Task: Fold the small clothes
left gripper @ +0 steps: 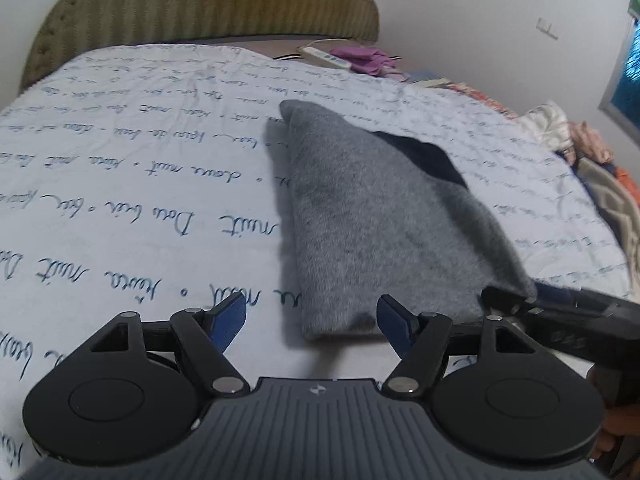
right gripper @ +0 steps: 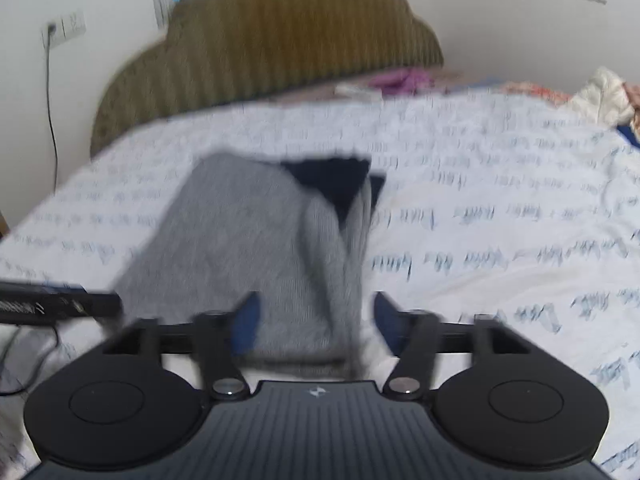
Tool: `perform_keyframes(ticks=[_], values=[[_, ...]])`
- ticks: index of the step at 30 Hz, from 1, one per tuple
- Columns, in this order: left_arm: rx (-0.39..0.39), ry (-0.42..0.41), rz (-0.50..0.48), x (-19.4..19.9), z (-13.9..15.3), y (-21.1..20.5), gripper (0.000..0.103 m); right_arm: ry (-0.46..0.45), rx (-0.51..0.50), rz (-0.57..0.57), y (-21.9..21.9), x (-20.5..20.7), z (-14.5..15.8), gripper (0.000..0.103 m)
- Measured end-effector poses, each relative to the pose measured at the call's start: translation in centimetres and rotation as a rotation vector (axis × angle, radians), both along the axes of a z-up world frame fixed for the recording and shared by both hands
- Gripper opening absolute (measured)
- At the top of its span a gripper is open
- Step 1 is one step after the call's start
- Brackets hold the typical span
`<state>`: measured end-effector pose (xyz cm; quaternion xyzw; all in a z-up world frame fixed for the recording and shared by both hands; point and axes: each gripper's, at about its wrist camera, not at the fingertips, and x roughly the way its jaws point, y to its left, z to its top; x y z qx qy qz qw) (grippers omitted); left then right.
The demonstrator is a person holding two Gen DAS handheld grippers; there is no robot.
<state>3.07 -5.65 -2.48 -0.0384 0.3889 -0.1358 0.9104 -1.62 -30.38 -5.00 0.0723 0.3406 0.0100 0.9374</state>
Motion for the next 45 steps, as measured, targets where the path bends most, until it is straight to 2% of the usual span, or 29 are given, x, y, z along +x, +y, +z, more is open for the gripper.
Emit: perform_keyframes(ticks=[1,4,5,6,7,13,19,39,42,45], values=[[0.011,0.006,0.009,-0.2,0.0,-0.1,0.077,0.025,-0.011,-0.028,0.0,0.1,-0.4,0.066],[0.055,-0.009,0.023,-1.0,0.0,-0.4,0.085,-0.013,0.029,-0.059,-0.1,-1.4,0.3,0.067],[0.078,-0.021,0.029,-1.3,0.1,-0.5,0.087,-0.026,0.038,-0.063,-0.1,-1.9,0.6,0.070],[0.095,-0.032,0.035,-1.6,0.1,-0.6,0.088,-0.031,0.040,-0.065,0.0,-2.2,0.8,0.080],[0.108,-0.038,0.042,-1.8,0.1,-0.7,0.089,-0.032,0.037,-0.065,0.1,-2.4,1.0,0.083],[0.113,-0.026,0.049,-3.0,-0.2,-0.9,0.090,-0.022,0.078,-0.055,0.7,-3.8,1.1,0.083],[0.177,-0.048,0.060,-4.2,-0.5,-1.5,0.096,-0.018,0.053,-0.036,1.6,-4.9,1.1,0.086],[0.179,-0.032,0.107,-5.1,-1.8,-1.0,0.096,0.012,0.003,-0.014,2.5,-6.0,-0.2,0.087],[0.188,-0.036,0.109,-5.1,-1.9,-1.0,0.097,0.006,-0.013,-0.013,2.7,-6.1,-0.3,0.094],[0.196,-0.035,0.108,-5.1,-2.1,-1.0,0.097,0.005,-0.022,-0.011,2.7,-6.1,-0.3,0.094]])
